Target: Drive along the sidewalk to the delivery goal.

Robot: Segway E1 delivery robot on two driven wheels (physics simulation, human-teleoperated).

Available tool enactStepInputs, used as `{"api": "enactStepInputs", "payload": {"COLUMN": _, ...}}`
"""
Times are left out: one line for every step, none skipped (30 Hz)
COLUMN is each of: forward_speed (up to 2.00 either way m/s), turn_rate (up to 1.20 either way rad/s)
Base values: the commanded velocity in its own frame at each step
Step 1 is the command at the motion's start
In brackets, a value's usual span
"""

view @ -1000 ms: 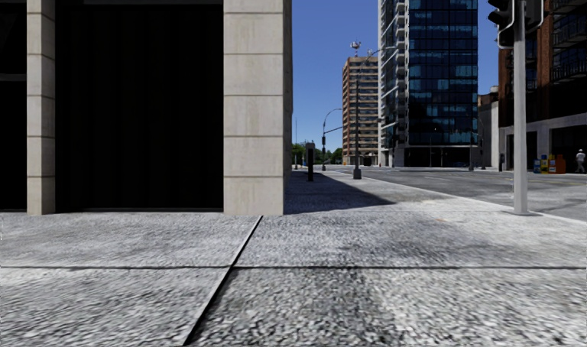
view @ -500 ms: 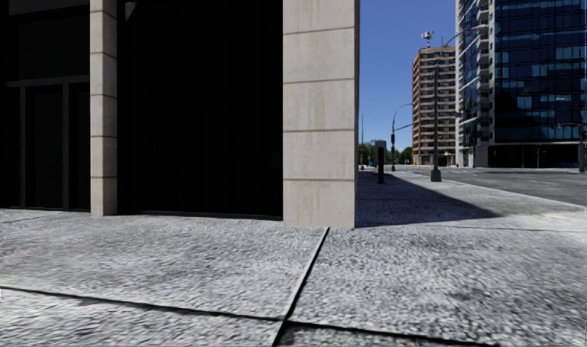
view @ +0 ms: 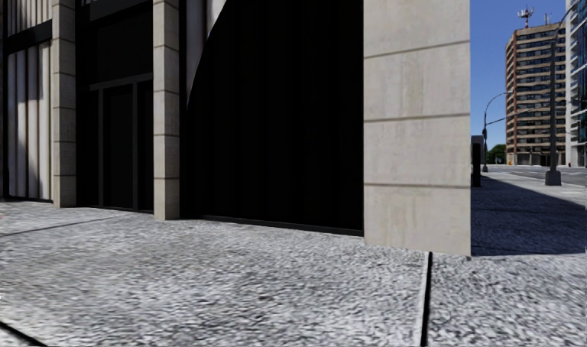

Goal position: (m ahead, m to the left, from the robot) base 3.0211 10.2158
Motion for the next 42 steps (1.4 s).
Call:
{"api": "enactStepInputs", "payload": {"forward_speed": 1.65, "turn_rate": 0.58}}
{"api": "enactStepInputs", "payload": {"forward_speed": 1.65, "turn_rate": 0.58}}
{"api": "enactStepInputs", "payload": {"forward_speed": 1.65, "turn_rate": 0.58}}
{"api": "enactStepInputs", "payload": {"forward_speed": 1.65, "turn_rate": 0.58}}
{"api": "enactStepInputs", "payload": {"forward_speed": 1.65, "turn_rate": 0.58}}
{"api": "enactStepInputs", "payload": {"forward_speed": 1.65, "turn_rate": 0.58}}
{"api": "enactStepInputs", "payload": {"forward_speed": 1.65, "turn_rate": 0.58}}
{"api": "enactStepInputs", "payload": {"forward_speed": 1.65, "turn_rate": 0.58}}
{"api": "enactStepInputs", "payload": {"forward_speed": 1.65, "turn_rate": 0.58}}
{"api": "enactStepInputs", "payload": {"forward_speed": 1.65, "turn_rate": 0.58}}
{"api": "enactStepInputs", "payload": {"forward_speed": 1.65, "turn_rate": 0.58}}
{"api": "enactStepInputs", "payload": {"forward_speed": 1.65, "turn_rate": 0.59}}
{"api": "enactStepInputs", "payload": {"forward_speed": 1.65, "turn_rate": 0.6}}
{"api": "enactStepInputs", "payload": {"forward_speed": 1.65, "turn_rate": 0.65}}
{"api": "enactStepInputs", "payload": {"forward_speed": 1.65, "turn_rate": 0.67}}
{"api": "enactStepInputs", "payload": {"forward_speed": 1.65, "turn_rate": 0.67}}
{"api": "enactStepInputs", "payload": {"forward_speed": 1.65, "turn_rate": 0.68}}
{"api": "enactStepInputs", "payload": {"forward_speed": 1.65, "turn_rate": 0.68}}
{"api": "enactStepInputs", "payload": {"forward_speed": 1.65, "turn_rate": 0.68}}
{"api": "enactStepInputs", "payload": {"forward_speed": 1.65, "turn_rate": 0.68}}
{"api": "enactStepInputs", "payload": {"forward_speed": 1.65, "turn_rate": 0.68}}
{"api": "enactStepInputs", "payload": {"forward_speed": 1.65, "turn_rate": 0.68}}
{"api": "enactStepInputs", "payload": {"forward_speed": 1.65, "turn_rate": 0.68}}
{"api": "enactStepInputs", "payload": {"forward_speed": 1.65, "turn_rate": 0.68}}
{"api": "enactStepInputs", "payload": {"forward_speed": 1.65, "turn_rate": 0.68}}
{"api": "enactStepInputs", "payload": {"forward_speed": 1.65, "turn_rate": 0.68}}
{"api": "enactStepInputs", "payload": {"forward_speed": 1.65, "turn_rate": 0.68}}
{"api": "enactStepInputs", "payload": {"forward_speed": 1.65, "turn_rate": 0.68}}
{"api": "enactStepInputs", "payload": {"forward_speed": 1.65, "turn_rate": 0.68}}
{"api": "enactStepInputs", "payload": {"forward_speed": 1.65, "turn_rate": 0.68}}
{"api": "enactStepInputs", "payload": {"forward_speed": 1.65, "turn_rate": 0.68}}
{"api": "enactStepInputs", "payload": {"forward_speed": 1.65, "turn_rate": 0.68}}
{"api": "enactStepInputs", "payload": {"forward_speed": 1.65, "turn_rate": 0.68}}
{"api": "enactStepInputs", "payload": {"forward_speed": 1.65, "turn_rate": 0.68}}
{"api": "enactStepInputs", "payload": {"forward_speed": 1.65, "turn_rate": 0.68}}
{"api": "enactStepInputs", "payload": {"forward_speed": 1.65, "turn_rate": 0.68}}
{"api": "enactStepInputs", "payload": {"forward_speed": 1.65, "turn_rate": 0.68}}
{"api": "enactStepInputs", "payload": {"forward_speed": 1.65, "turn_rate": 0.68}}
{"api": "enactStepInputs", "payload": {"forward_speed": 1.65, "turn_rate": 0.68}}
{"api": "enactStepInputs", "payload": {"forward_speed": 1.65, "turn_rate": 0.68}}
{"api": "enactStepInputs", "payload": {"forward_speed": 1.65, "turn_rate": 0.68}}
{"api": "enactStepInputs", "payload": {"forward_speed": 1.65, "turn_rate": 0.68}}
